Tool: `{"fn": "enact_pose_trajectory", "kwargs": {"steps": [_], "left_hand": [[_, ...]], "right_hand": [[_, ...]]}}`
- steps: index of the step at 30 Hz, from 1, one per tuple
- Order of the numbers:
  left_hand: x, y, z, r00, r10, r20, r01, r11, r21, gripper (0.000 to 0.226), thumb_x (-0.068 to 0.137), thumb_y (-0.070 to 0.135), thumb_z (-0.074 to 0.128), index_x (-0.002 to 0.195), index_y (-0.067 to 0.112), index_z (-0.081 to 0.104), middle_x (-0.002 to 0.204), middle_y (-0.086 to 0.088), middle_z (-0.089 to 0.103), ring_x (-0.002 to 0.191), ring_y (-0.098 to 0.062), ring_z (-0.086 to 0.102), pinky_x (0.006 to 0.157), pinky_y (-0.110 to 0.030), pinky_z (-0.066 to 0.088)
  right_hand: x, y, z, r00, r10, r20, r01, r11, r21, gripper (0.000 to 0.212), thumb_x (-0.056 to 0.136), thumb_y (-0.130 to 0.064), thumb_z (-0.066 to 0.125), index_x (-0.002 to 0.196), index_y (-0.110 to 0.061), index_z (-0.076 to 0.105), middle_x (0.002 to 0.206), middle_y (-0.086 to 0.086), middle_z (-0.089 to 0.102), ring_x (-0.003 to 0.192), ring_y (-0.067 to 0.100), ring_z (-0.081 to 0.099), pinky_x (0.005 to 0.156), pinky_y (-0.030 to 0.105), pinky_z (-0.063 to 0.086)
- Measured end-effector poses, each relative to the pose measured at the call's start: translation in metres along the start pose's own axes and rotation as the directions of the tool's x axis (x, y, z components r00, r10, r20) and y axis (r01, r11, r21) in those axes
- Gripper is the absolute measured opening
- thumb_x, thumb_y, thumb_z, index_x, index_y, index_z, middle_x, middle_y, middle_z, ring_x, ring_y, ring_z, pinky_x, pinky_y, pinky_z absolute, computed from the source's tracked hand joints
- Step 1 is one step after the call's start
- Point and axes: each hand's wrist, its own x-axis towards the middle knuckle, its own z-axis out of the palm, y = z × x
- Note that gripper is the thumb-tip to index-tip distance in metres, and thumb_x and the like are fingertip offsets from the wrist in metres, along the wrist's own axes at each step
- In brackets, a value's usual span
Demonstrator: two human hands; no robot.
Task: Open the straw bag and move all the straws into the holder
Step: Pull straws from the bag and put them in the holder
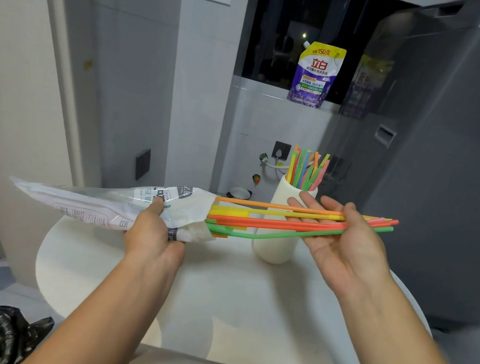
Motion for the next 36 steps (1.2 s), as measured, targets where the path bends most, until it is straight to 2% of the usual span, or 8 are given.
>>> {"fn": "enact_pose_trajectory", "kwargs": {"steps": [4, 9, 15, 19, 23, 27, 30, 36], "left_hand": [[-0.001, 0.003, -0.002, 1.000, 0.015, 0.019, -0.016, 1.000, 0.020, 0.027, 0.105, 0.019, 0.061, 0.133, 0.018, 0.063, 0.117, 0.000, 0.073, 0.056, -0.008, 0.074, 0.038, -0.016, 0.046], [-0.002, 0.004, -0.003, 0.999, 0.011, 0.047, -0.011, 1.000, -0.002, 0.017, 0.105, 0.022, 0.063, 0.121, 0.019, 0.063, 0.117, -0.001, 0.076, 0.076, -0.013, 0.076, 0.048, -0.025, 0.059], [-0.004, 0.004, -0.002, 0.998, 0.015, 0.061, -0.014, 1.000, -0.020, 0.019, 0.104, 0.021, 0.063, 0.123, 0.018, 0.063, 0.128, -0.004, 0.075, 0.085, -0.016, 0.076, 0.050, -0.028, 0.061], [-0.009, 0.002, 0.001, 0.998, 0.024, 0.059, -0.023, 1.000, -0.016, 0.026, 0.105, 0.022, 0.063, 0.131, 0.019, 0.063, 0.125, -0.003, 0.074, 0.079, -0.013, 0.074, 0.045, -0.022, 0.055], [-0.011, 0.000, 0.000, 0.995, 0.020, 0.093, -0.019, 1.000, -0.016, 0.029, 0.105, 0.022, 0.062, 0.133, 0.018, 0.062, 0.112, 0.000, 0.076, 0.068, -0.010, 0.076, 0.044, -0.021, 0.055], [-0.016, -0.006, 0.001, 0.994, 0.019, 0.109, -0.018, 1.000, -0.012, 0.040, 0.104, 0.022, 0.063, 0.144, 0.013, 0.062, 0.133, -0.005, 0.074, 0.102, -0.016, 0.077, 0.069, -0.030, 0.066], [-0.019, -0.011, 0.000, 0.993, 0.013, 0.120, -0.013, 1.000, -0.002, 0.041, 0.103, 0.022, 0.065, 0.143, 0.013, 0.062, 0.132, -0.006, 0.075, 0.115, -0.022, 0.075, 0.085, -0.037, 0.064], [-0.020, -0.019, 0.000, 0.992, 0.012, 0.123, -0.012, 1.000, 0.003, 0.041, 0.102, 0.019, 0.066, 0.143, 0.015, 0.062, 0.129, -0.006, 0.076, 0.114, -0.022, 0.075, 0.078, -0.037, 0.066]], "right_hand": [[0.003, -0.012, -0.002, 1.000, 0.003, -0.010, -0.003, 1.000, -0.009, 0.042, 0.109, -0.032, 0.032, 0.116, 0.003, 0.055, 0.109, 0.030, 0.072, 0.097, 0.047, 0.072, 0.092, 0.060, 0.053], [0.003, -0.024, -0.004, 1.000, -0.016, -0.017, 0.016, 1.000, -0.008, 0.040, 0.109, -0.031, 0.032, 0.115, 0.002, 0.054, 0.104, 0.031, 0.073, 0.098, 0.048, 0.071, 0.091, 0.060, 0.053], [0.004, -0.039, -0.009, 0.996, -0.062, -0.063, 0.062, 0.998, 0.003, 0.040, 0.109, -0.029, 0.030, 0.114, 0.003, 0.052, 0.115, 0.032, 0.065, 0.104, 0.047, 0.067, 0.093, 0.060, 0.052], [0.004, -0.044, -0.011, 0.993, -0.080, -0.090, 0.080, 0.997, -0.011, 0.041, 0.109, -0.031, 0.029, 0.113, 0.001, 0.053, 0.114, 0.030, 0.066, 0.100, 0.045, 0.069, 0.086, 0.058, 0.055], [0.003, -0.046, -0.011, 0.990, -0.095, -0.107, 0.097, 0.995, 0.013, 0.041, 0.109, -0.031, 0.029, 0.113, 0.001, 0.054, 0.114, 0.030, 0.066, 0.101, 0.046, 0.069, 0.091, 0.060, 0.053], [0.004, -0.046, -0.010, 0.984, -0.137, -0.110, 0.140, 0.990, 0.023, 0.041, 0.109, -0.032, 0.029, 0.113, 0.000, 0.054, 0.112, 0.029, 0.067, 0.099, 0.045, 0.070, 0.083, 0.057, 0.057], [0.005, -0.048, -0.009, 0.973, -0.196, -0.124, 0.200, 0.980, 0.021, 0.039, 0.109, -0.032, 0.030, 0.109, -0.001, 0.054, 0.110, 0.029, 0.069, 0.096, 0.042, 0.072, 0.083, 0.054, 0.059], [0.011, -0.072, 0.008, 0.910, -0.392, -0.135, 0.398, 0.917, 0.014, 0.037, 0.109, -0.031, 0.031, 0.094, -0.006, 0.053, 0.103, 0.027, 0.071, 0.085, 0.032, 0.077, 0.088, 0.051, 0.059]]}}
